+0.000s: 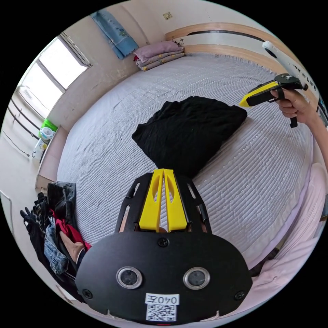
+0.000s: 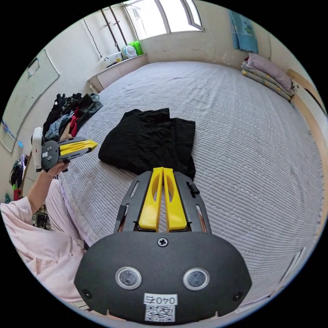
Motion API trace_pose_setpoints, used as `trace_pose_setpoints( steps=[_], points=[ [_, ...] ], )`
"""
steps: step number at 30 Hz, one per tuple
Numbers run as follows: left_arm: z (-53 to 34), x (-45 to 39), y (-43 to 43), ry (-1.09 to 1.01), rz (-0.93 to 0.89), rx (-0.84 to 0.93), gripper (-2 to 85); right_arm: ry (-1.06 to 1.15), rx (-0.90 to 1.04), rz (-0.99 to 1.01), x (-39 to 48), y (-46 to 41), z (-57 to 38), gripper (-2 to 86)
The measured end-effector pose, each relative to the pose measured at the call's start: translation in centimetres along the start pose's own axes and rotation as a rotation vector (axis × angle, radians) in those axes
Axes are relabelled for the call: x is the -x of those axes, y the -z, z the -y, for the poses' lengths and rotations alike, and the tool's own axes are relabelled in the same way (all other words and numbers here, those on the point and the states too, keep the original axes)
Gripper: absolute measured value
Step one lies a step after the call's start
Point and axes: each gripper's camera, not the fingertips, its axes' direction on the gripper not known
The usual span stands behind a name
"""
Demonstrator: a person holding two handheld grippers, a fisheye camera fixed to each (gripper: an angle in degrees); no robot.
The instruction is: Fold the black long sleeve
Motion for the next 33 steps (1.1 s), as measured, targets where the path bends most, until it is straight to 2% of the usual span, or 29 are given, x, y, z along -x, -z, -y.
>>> trace_pose_setpoints(
  steps=[3,5,9,12,15,19,21,23,28,33],
  points=[
    [0.6,0.1,-1.2,-0.004,-0.048,0.0,-0.9,0.06,0.053,-0.073,0.5,-1.7,0.0,-1.0],
    [0.7,0.7,-3.2,0.023,-0.096,0.042,-0.9,0.078,0.166,-0.163,-0.1,-4.7,-0.1,-1.0],
    [0.5,4.2,-3.9,0.102,-0.174,0.031,-0.8,0.017,0.143,-0.079,-1.5,-4.3,-0.1,-0.9],
    [-0.2,8.4,-2.6,0.186,-0.135,-0.013,-0.8,0.004,0.089,-0.099,-2.3,-1.7,-0.2,-0.8],
    [0.1,12.8,-3.0,0.269,-0.225,-0.001,-0.5,-0.015,0.04,-0.061,-3.5,0.2,0.0,-0.1],
    [2.1,16.1,-4.9,0.324,-0.296,0.058,2.8,-0.032,0.07,-0.012,-4.2,-0.7,2.4,6.5],
    [3.1,18.0,-6.1,0.383,-0.402,0.058,6.7,-0.037,0.096,0.028,-4.1,-1.8,3.6,9.4],
    [3.7,19.0,-7.2,0.42,-0.474,0.063,8.7,-0.049,0.119,0.041,-4.1,-3.1,5.0,12.3],
    [4.9,20.0,-10.3,0.451,-0.438,0.149,10.0,-0.125,0.129,0.076,-5.3,-4.8,6.9,16.0],
    [5.5,20.4,-13.7,0.518,-0.494,0.211,8.9,-0.208,0.169,0.057,-6.6,-6.7,7.7,16.3]
  ],
)
